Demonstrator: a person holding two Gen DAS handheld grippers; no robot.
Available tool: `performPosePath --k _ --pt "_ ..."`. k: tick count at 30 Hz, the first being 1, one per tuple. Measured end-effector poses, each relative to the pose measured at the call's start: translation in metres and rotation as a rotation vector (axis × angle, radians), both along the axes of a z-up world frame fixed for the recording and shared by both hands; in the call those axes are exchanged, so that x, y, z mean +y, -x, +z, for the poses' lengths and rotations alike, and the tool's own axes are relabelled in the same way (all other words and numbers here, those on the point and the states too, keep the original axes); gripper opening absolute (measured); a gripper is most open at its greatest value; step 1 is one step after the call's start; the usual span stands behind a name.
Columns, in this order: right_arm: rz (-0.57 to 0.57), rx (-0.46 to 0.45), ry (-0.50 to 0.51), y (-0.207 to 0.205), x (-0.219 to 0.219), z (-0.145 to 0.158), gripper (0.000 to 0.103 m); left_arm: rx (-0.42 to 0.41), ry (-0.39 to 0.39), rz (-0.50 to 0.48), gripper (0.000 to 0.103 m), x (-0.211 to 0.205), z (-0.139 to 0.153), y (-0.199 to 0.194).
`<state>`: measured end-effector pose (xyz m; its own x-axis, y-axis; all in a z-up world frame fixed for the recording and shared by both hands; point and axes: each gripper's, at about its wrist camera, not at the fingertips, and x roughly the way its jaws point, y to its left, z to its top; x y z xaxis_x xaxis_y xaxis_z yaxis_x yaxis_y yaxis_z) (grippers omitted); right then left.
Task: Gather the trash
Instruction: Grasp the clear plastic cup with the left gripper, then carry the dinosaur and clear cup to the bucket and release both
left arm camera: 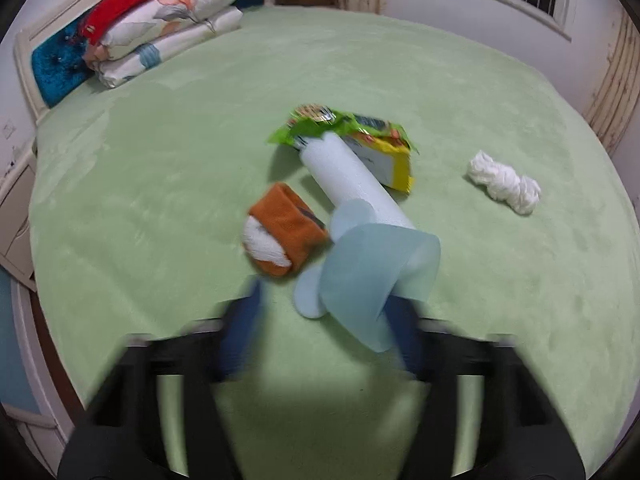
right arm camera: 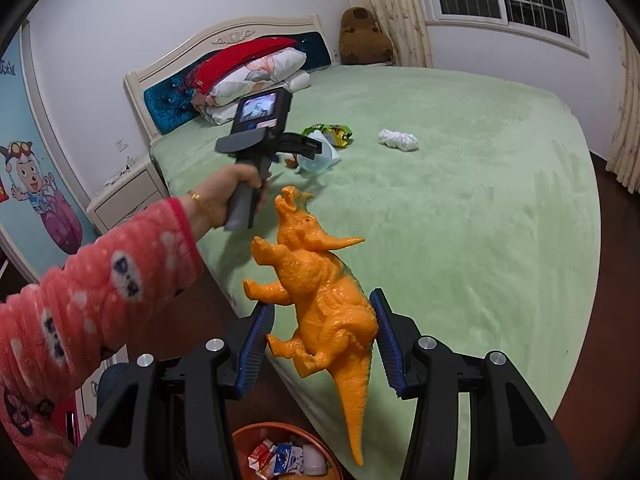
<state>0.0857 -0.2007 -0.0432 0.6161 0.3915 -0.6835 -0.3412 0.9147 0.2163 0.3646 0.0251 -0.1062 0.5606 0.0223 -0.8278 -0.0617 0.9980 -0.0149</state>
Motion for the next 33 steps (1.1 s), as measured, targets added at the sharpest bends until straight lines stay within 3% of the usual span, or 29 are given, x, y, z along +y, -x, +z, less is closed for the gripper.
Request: performPosePath --k 2,5,15,20,24,28,33 --pt "0.002 0.002 -0.005 0.002 0.0 0.0 0.049 0.031 0.021 -0.004 0.018 0.0 -0.005 -0.002" --pt "0.004 -0.003 -0.006 0.005 -0.001 -0.001 0.049 0.014 0.032 0.015 0.006 0.008 -0.001 0.003" --pt "-0.005 -0.01 -0.009 0.009 0.001 0.0 0.049 -0.061 0.075 -0.1 0.006 0.015 0.049 0.068" --pt "-0.012 -0.026 -0.007 0.018 0.004 0.004 0.049 -0.107 0.111 -0.172 0.006 0.021 0.076 0.125" --pt "0.001 -0.028 -0.002 0.026 0.009 0.004 0.049 -0.155 0.079 -0.28 0.006 0.013 0.089 0.193" --pt "0.02 -0.013 0.015 0.034 0.015 -0.005 0.049 -0.131 0.087 -0.396 0.006 0.007 0.08 0.262" --pt "0.048 0.039 0.038 0.043 0.025 -0.025 0.049 -0.067 0.089 -0.449 0.006 0.009 0.052 0.322"
